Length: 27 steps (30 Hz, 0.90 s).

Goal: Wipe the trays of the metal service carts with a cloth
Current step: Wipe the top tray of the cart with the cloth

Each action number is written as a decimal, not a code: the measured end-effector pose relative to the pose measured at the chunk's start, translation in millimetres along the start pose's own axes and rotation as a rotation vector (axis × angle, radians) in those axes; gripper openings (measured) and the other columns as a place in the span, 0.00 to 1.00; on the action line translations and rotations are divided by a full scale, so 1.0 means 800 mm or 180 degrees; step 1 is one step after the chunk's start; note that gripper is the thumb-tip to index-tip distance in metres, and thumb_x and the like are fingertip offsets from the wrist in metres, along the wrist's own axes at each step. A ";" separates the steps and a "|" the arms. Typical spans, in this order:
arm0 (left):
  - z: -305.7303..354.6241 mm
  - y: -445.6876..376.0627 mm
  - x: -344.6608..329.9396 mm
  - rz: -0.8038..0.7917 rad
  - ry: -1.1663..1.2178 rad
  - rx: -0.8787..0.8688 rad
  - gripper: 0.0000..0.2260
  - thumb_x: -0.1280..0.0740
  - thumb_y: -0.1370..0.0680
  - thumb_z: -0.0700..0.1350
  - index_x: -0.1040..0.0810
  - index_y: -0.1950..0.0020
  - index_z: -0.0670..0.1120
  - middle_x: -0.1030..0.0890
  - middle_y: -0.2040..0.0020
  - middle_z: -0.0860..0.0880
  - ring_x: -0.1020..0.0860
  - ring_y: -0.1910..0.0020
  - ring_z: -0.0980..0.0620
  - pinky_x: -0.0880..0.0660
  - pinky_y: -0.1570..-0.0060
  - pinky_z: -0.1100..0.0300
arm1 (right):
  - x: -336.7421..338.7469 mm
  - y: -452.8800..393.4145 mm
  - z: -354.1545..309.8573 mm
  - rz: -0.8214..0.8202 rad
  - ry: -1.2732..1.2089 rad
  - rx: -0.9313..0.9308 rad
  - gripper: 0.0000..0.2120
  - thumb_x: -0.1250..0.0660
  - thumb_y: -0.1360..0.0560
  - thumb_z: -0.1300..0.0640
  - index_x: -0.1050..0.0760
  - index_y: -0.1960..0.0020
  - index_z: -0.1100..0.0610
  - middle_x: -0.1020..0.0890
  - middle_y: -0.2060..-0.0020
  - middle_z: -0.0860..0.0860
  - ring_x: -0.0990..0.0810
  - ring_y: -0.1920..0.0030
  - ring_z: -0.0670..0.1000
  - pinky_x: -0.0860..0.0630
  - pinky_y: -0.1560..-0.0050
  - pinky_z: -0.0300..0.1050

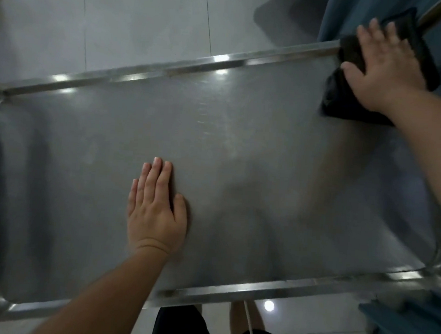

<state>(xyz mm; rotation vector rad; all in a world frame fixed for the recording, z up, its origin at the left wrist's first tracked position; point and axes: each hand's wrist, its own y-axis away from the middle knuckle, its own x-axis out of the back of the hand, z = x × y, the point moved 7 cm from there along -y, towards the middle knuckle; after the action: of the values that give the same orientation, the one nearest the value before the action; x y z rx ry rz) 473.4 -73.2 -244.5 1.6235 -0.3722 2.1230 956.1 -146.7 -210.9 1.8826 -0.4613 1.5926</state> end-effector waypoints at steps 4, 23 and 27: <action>-0.003 0.000 0.002 0.0006 0.0031 0.0000 0.30 0.42 0.18 0.52 0.39 0.15 0.51 0.41 0.14 0.52 0.49 0.15 0.53 0.52 0.17 0.51 | -0.015 0.067 0.021 -0.0008 -0.0041 -0.0061 0.40 0.56 0.21 0.32 0.49 0.14 0.51 0.47 0.15 0.52 0.48 0.16 0.57 0.50 0.18 0.58; 0.005 0.005 0.002 -0.0136 -0.0058 -0.0014 0.30 0.46 0.17 0.54 0.42 0.14 0.50 0.44 0.13 0.51 0.51 0.14 0.52 0.54 0.16 0.49 | -0.131 0.465 0.009 -0.0474 -0.0020 -0.0092 0.33 0.55 0.15 0.37 0.49 0.14 0.50 0.48 0.15 0.49 0.53 0.15 0.55 0.49 0.18 0.63; 0.004 0.002 0.002 -0.0152 -0.0080 -0.0021 0.31 0.46 0.17 0.54 0.43 0.14 0.49 0.45 0.13 0.50 0.52 0.14 0.52 0.55 0.16 0.49 | -0.118 0.354 -0.039 -0.0261 0.0099 0.0284 0.35 0.50 0.17 0.37 0.51 0.14 0.50 0.47 0.15 0.51 0.52 0.15 0.57 0.49 0.18 0.63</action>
<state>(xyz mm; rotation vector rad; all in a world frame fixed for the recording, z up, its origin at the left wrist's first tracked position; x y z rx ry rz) 475.1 -76.1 -241.9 1.6406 -0.3446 2.0658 735.8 -349.0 -234.0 1.9142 -0.3001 1.6096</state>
